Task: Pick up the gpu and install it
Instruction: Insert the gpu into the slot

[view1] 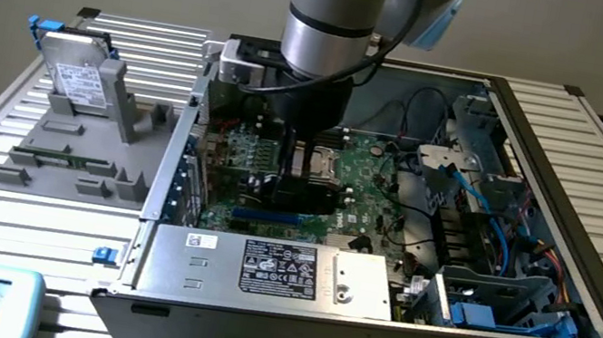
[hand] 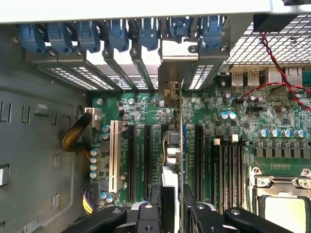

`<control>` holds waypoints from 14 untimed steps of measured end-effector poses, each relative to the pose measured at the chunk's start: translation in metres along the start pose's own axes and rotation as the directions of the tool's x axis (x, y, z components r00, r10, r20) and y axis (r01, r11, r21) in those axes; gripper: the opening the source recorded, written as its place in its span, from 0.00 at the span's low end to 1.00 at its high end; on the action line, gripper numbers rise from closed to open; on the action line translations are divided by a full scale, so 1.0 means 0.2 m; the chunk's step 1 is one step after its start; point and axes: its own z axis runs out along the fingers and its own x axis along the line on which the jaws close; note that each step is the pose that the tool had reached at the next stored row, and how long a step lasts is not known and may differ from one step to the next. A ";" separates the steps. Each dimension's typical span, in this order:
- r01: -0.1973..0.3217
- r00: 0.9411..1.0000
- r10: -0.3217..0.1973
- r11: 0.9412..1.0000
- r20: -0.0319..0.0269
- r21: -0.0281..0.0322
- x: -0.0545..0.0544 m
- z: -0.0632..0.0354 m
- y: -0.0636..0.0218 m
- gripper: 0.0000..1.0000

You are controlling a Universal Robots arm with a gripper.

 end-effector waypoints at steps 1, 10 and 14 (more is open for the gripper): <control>0.000 1.000 0.000 1.000 0.000 0.000 0.00 0.003 0.003 0.28; 0.000 1.000 0.000 1.000 0.000 0.000 -0.02 0.026 0.021 0.28; 0.000 1.000 0.000 1.000 0.000 0.000 -0.02 0.036 0.027 0.28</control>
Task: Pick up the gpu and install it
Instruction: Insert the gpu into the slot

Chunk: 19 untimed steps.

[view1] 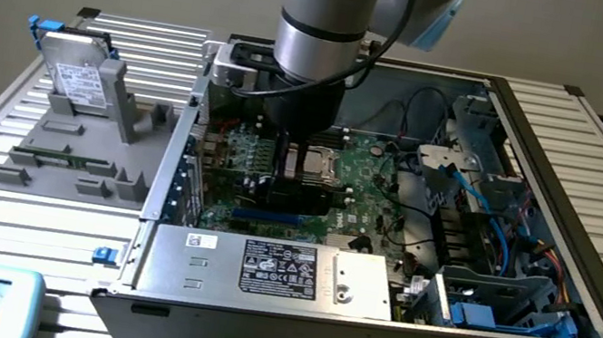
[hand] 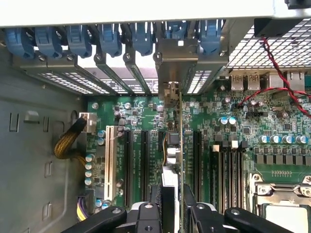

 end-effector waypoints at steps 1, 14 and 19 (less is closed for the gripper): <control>0.000 1.000 0.000 1.000 0.000 0.000 0.00 0.001 0.001 0.28; 0.000 1.000 0.000 1.000 0.000 0.000 -0.01 0.014 0.022 0.28; 0.000 1.000 0.000 1.000 0.001 0.000 -0.01 0.015 0.023 0.28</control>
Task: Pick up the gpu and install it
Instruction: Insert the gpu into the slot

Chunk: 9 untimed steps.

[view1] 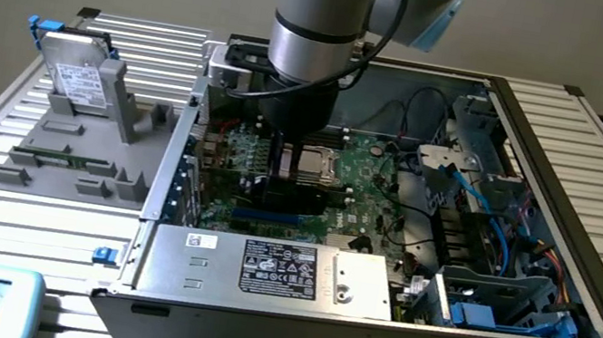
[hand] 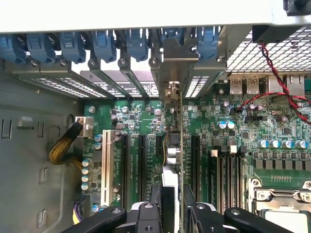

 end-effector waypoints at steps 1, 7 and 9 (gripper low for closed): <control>0.000 1.000 0.000 1.000 0.001 0.000 0.00 0.000 0.000 0.28; 0.000 1.000 0.000 1.000 0.002 0.000 0.00 0.000 -0.001 0.28; 0.000 1.000 0.000 1.000 0.003 0.000 0.00 0.000 -0.001 0.28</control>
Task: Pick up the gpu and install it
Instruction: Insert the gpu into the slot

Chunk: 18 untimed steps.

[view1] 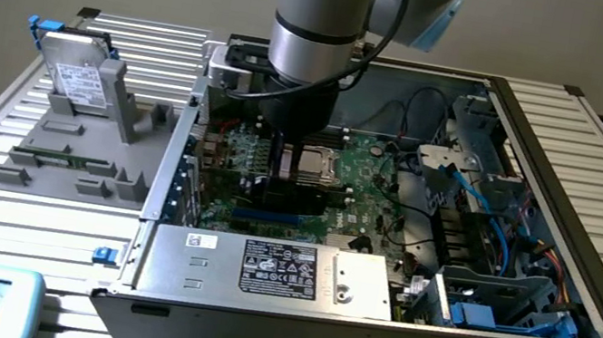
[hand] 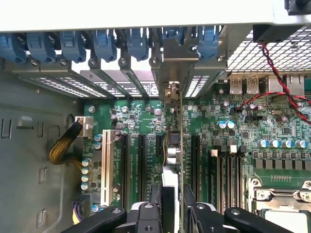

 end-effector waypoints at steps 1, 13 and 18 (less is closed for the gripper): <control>0.000 1.000 0.000 1.000 0.000 0.000 0.00 0.000 0.000 0.28; 0.000 1.000 0.000 1.000 0.004 0.000 0.03 0.000 -0.017 0.28; -0.002 1.000 0.002 1.000 0.014 -0.002 0.04 -0.013 -0.020 0.28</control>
